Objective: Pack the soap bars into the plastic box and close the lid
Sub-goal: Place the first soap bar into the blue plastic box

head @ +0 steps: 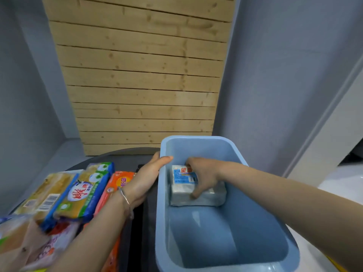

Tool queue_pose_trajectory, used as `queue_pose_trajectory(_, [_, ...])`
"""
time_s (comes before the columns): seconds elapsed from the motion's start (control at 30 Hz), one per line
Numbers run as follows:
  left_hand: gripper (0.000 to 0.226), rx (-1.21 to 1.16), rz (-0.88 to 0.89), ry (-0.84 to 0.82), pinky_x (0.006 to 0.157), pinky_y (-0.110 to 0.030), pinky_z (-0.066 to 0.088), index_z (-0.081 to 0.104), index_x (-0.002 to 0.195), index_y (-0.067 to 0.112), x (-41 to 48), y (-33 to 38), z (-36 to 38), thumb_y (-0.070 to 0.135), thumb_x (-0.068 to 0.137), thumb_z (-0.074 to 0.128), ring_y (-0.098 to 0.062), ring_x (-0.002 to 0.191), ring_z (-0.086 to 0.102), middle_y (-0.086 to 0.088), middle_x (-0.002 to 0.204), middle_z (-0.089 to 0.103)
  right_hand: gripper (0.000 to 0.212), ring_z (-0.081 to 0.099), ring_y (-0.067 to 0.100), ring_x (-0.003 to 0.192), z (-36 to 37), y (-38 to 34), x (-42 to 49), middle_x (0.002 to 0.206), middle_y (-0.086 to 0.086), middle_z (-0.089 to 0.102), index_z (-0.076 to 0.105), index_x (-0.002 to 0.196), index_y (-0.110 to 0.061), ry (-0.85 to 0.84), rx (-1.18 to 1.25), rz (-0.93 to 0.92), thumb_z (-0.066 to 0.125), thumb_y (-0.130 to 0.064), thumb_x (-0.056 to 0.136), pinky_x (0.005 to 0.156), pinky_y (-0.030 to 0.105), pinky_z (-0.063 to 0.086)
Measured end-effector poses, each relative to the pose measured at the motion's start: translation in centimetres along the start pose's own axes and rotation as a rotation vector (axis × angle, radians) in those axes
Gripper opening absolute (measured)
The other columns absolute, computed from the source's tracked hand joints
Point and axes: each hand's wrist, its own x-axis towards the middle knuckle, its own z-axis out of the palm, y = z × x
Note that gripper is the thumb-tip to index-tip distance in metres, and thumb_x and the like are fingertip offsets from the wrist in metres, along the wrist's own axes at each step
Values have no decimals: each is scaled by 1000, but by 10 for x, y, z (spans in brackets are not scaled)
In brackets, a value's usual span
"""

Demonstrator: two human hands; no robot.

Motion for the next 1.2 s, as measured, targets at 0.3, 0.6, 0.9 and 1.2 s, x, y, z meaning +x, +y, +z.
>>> queue_pose_trajectory(0.3, [32,-24,21,-32,91,-40,50,54,122,23,-1,-1,1,27,90,51,-23,96,65,-8,111,69,76,54,20,106,8,3,0,118,2,55,50,121,-13,-14,91,-14,77,-56,64,95,36,46])
queue_pose_trajectory(0.6, [31,-49,11,-31,70,-29,52,57,117,22,-1,-4,2,31,88,53,-11,76,69,2,91,73,43,59,20,53,3,19,-18,57,3,61,44,63,-18,-81,471,138,84,-34,66,54,25,51])
queue_pose_trajectory(0.9, [24,-28,11,-32,77,-32,52,57,112,26,1,-5,-1,30,88,53,-15,82,68,2,91,72,49,59,20,54,6,20,-4,57,3,54,39,57,-19,-156,441,106,87,-32,62,57,23,51])
queue_pose_trajectory(1.2, [30,30,6,-18,94,-39,50,55,118,29,-1,1,-1,30,89,53,-21,101,64,-5,112,68,49,56,21,49,7,18,-4,56,0,50,38,58,-19,-88,335,58,84,-35,66,51,23,47])
